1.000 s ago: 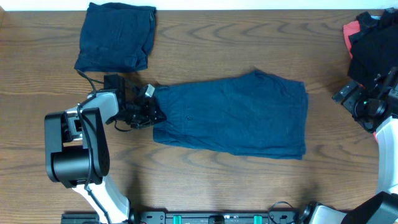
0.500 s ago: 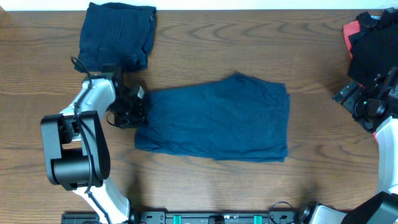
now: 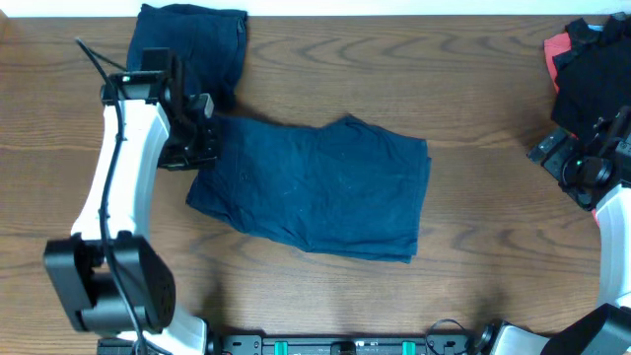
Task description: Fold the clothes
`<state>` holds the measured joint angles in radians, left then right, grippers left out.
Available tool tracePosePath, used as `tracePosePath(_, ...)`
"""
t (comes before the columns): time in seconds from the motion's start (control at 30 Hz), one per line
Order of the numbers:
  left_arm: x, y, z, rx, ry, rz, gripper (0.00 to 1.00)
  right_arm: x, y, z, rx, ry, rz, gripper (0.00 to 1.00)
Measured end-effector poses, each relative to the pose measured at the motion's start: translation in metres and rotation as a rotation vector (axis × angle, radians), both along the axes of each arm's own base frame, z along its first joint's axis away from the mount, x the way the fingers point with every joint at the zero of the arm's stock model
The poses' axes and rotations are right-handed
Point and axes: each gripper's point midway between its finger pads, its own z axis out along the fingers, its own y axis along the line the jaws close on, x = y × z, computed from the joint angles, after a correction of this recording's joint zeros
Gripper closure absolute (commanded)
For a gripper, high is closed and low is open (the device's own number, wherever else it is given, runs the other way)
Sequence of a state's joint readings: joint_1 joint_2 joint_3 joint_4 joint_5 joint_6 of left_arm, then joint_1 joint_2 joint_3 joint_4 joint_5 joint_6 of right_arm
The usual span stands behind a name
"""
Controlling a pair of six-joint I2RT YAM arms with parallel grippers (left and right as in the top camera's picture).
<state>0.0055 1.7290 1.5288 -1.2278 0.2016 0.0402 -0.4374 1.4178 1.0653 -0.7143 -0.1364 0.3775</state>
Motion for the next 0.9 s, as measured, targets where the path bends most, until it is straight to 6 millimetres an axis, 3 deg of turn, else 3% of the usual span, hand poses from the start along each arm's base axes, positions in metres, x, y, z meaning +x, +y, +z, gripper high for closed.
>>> tracePosePath(0.47, -0.016, -0.067, 0.04, 0.033, -0.144, -0.212, 0.94, 0.0, 0.0, 0.0, 0.0, 0.0, 0.0, 0.01)
tracePosePath(0.77, -0.02, -0.053, 0.076, 0.133, -0.217, -0.204, 0.94, 0.0, 0.0, 0.0, 0.0, 0.0, 0.0, 0.01)
tracePosePath(0.9, -0.018, -0.05, 0.082, 0.152, -0.233, -0.199, 0.94, 0.0, 0.0, 0.0, 0.0, 0.0, 0.0, 0.01)
